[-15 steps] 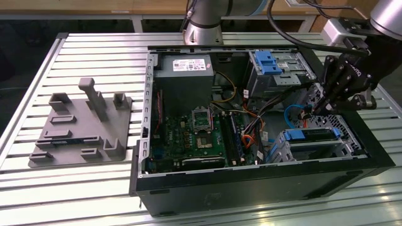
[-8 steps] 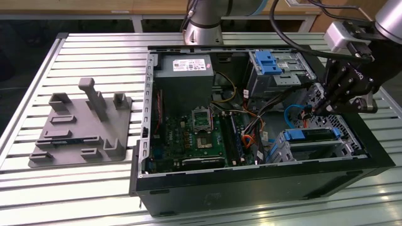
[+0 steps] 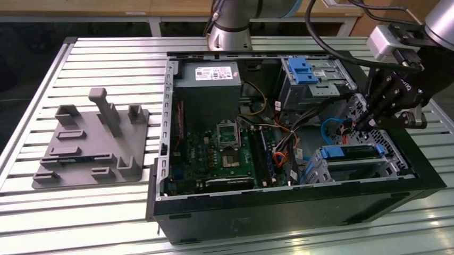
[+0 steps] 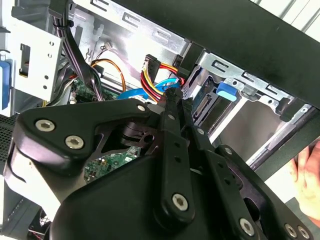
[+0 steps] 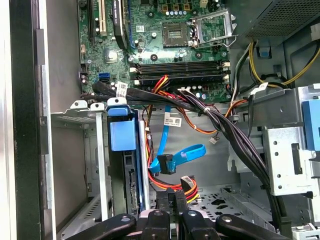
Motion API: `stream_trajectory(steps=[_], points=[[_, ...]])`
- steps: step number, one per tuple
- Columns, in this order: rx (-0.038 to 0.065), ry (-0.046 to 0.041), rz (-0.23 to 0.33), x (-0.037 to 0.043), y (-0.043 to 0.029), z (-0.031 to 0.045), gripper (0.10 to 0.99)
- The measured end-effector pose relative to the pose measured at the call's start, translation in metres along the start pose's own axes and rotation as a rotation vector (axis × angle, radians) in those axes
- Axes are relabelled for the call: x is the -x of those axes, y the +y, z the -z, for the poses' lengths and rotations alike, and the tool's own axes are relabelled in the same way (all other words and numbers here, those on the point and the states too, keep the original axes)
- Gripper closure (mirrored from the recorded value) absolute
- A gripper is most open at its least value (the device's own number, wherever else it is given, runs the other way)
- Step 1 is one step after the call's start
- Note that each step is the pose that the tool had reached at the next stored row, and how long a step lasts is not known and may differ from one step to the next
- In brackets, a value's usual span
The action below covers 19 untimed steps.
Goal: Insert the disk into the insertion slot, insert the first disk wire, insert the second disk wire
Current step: 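Insert the first disk wire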
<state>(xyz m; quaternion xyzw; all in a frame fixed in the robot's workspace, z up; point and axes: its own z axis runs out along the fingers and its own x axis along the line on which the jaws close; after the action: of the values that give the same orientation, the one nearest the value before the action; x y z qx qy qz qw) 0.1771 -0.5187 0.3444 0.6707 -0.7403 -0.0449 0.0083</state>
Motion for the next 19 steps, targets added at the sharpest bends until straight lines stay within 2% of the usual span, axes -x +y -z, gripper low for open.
stream_trajectory(steps=[6, 7, 10, 11, 19], points=[[0.000, -0.0018, 0.000, -0.0001, 0.0000, 0.0001, 0.922], [0.000, -0.0045, 0.001, -0.0002, -0.0001, 0.0000, 0.922], [0.002, -0.0219, 0.006, -0.0012, -0.0001, 0.0000, 0.922], [0.002, -0.0249, 0.008, -0.0016, -0.0002, 0.0000, 0.922], [0.002, -0.0250, 0.008, -0.0021, -0.0002, 0.0001, 0.922]])
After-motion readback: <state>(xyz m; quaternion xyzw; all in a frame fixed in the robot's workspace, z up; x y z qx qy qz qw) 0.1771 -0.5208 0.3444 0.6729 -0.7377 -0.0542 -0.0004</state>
